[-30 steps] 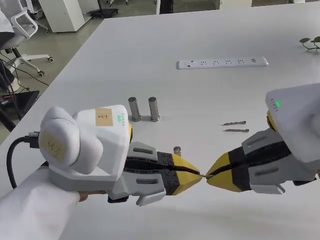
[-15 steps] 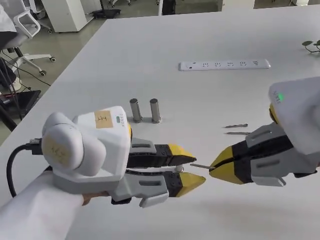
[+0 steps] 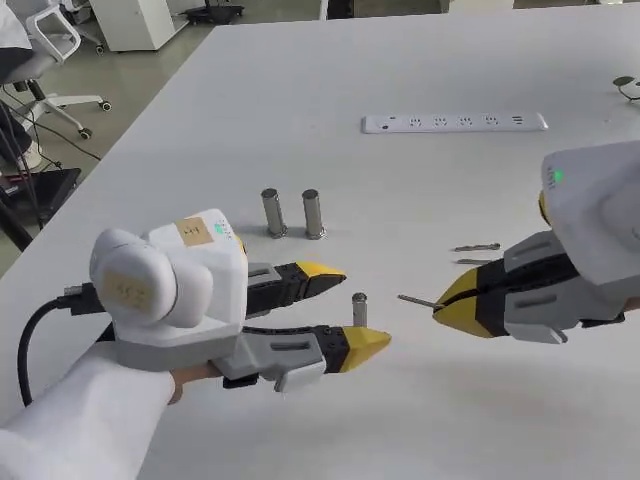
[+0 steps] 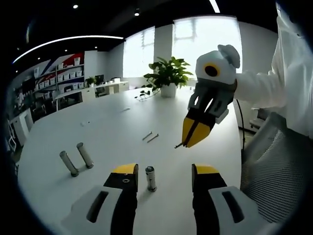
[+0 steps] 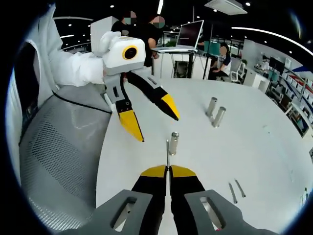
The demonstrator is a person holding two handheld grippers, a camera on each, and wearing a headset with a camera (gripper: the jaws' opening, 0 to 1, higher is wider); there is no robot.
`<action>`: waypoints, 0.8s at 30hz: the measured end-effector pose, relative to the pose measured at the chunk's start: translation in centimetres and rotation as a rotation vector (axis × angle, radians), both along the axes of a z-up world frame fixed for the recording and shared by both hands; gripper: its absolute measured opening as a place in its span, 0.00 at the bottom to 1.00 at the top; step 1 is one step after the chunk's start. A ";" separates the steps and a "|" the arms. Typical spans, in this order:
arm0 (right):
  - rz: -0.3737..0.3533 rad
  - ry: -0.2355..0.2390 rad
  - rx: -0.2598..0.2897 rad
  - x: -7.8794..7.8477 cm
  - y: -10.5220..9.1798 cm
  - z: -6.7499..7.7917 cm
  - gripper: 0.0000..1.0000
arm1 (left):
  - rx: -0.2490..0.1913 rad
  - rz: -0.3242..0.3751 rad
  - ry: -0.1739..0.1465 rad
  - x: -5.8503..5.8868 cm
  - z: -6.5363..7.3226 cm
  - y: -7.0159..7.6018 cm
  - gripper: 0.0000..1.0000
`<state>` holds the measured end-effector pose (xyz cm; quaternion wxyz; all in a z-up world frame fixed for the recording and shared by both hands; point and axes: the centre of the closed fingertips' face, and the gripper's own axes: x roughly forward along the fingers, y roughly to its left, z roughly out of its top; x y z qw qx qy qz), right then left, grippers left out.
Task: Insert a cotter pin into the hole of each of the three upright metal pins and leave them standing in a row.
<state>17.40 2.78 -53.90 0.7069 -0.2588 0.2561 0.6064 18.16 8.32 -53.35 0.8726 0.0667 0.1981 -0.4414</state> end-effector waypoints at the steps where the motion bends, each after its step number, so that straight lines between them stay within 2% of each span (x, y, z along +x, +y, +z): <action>1: -0.003 0.001 -0.003 0.1 0.0 -0.1 0.00 | -0.006 0.003 0.011 0.2 -0.3 0.1 0.42; 3: -0.007 0.001 -0.013 0.5 0.1 -0.5 0.00 | -0.010 0.003 0.027 0.5 -0.9 0.1 0.41; 9: -0.016 0.015 -0.030 1.2 0.5 -1.4 0.00 | 0.022 -0.016 0.054 1.4 -2.8 -0.2 0.38; 15: -0.017 0.027 -0.045 1.6 0.4 -2.4 0.00 | 0.050 -0.041 0.085 1.6 -4.6 -0.8 0.31; 19: -0.015 0.033 -0.056 1.5 0.4 -2.9 0.00 | 0.057 -0.030 0.093 2.0 -5.3 -0.8 0.29; 24: -0.007 0.041 -0.061 1.6 0.7 -3.2 0.00 | 0.052 -0.029 0.107 2.1 -5.8 -0.8 0.18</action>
